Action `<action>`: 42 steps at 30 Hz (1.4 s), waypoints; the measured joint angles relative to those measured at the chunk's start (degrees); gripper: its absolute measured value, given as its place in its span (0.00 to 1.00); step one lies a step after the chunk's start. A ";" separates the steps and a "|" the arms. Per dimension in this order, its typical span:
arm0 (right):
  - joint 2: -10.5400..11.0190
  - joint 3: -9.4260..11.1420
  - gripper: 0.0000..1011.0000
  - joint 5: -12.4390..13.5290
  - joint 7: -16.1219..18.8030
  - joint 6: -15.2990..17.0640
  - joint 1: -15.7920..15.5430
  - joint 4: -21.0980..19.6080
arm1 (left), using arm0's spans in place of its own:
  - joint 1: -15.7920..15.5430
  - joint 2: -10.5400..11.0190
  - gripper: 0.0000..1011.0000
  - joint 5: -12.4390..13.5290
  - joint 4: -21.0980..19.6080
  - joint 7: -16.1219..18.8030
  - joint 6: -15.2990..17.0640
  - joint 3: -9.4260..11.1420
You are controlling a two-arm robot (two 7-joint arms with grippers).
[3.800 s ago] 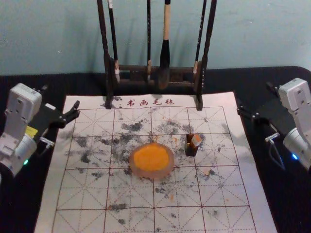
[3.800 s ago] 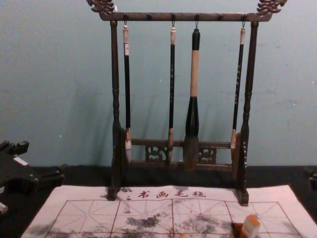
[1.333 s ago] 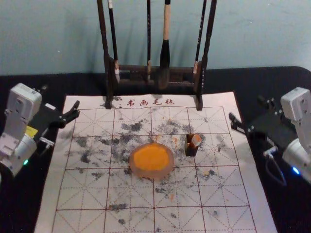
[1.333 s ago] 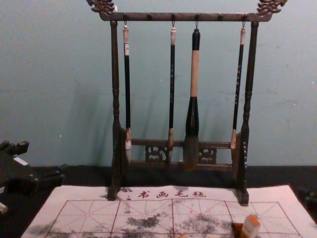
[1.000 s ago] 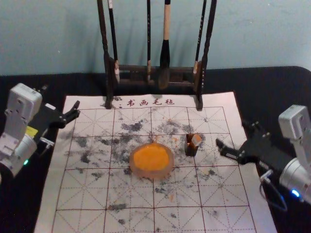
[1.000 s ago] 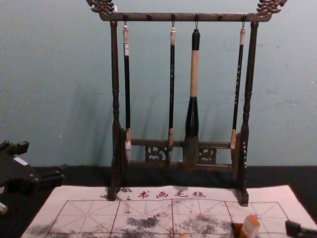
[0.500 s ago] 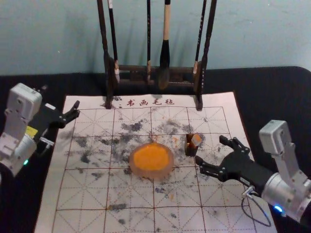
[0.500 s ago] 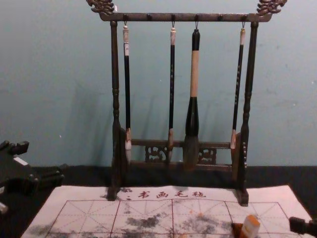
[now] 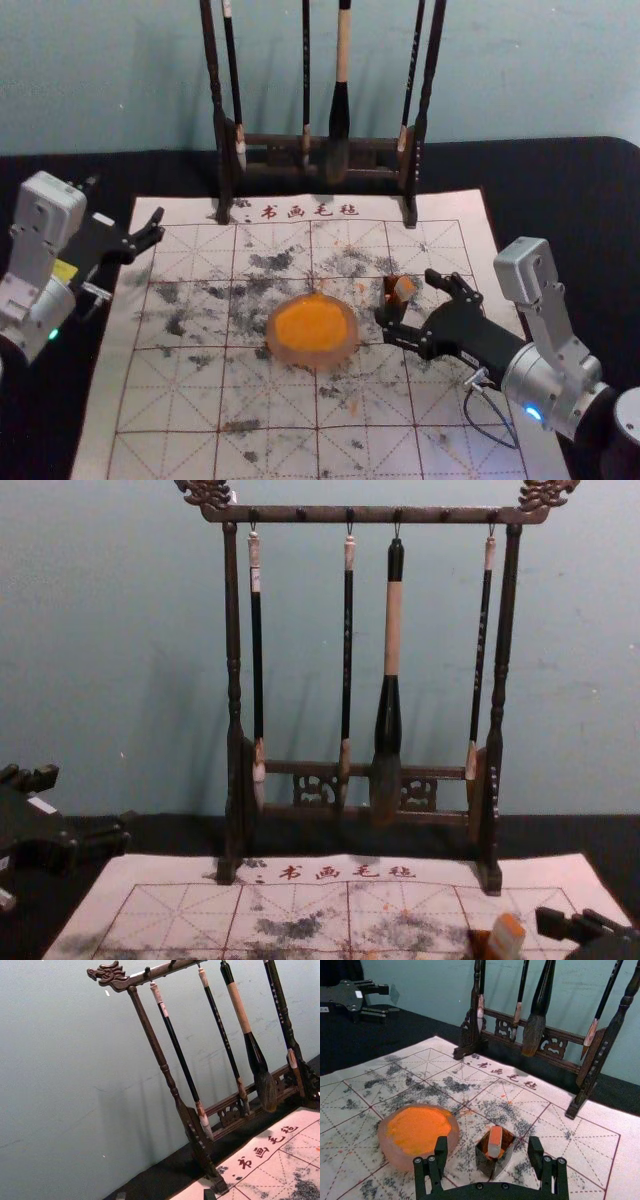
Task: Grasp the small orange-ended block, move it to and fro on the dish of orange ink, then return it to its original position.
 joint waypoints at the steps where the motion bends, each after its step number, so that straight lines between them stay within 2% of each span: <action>1: -0.40 0.08 0.99 -0.25 0.05 -0.01 0.23 0.33 | 0.00 0.00 0.99 0.00 0.00 0.00 0.00 0.00; 15: -2.57 1.28 0.99 -2.33 0.75 0.40 0.88 1.72 | 0.00 0.00 0.99 0.00 0.00 0.00 0.00 0.00; 31: -2.62 1.36 0.99 -2.46 0.82 0.47 0.88 1.77 | 0.00 0.00 0.99 0.00 0.00 0.00 0.00 0.00; 34: -2.61 1.35 0.95 -2.44 0.80 0.46 0.87 1.77 | 0.00 0.00 0.99 0.00 0.00 0.00 0.00 0.00; 42: -2.57 1.32 0.74 -2.38 0.77 0.45 0.85 1.74 | 0.00 0.00 0.99 0.00 0.00 0.00 0.00 0.00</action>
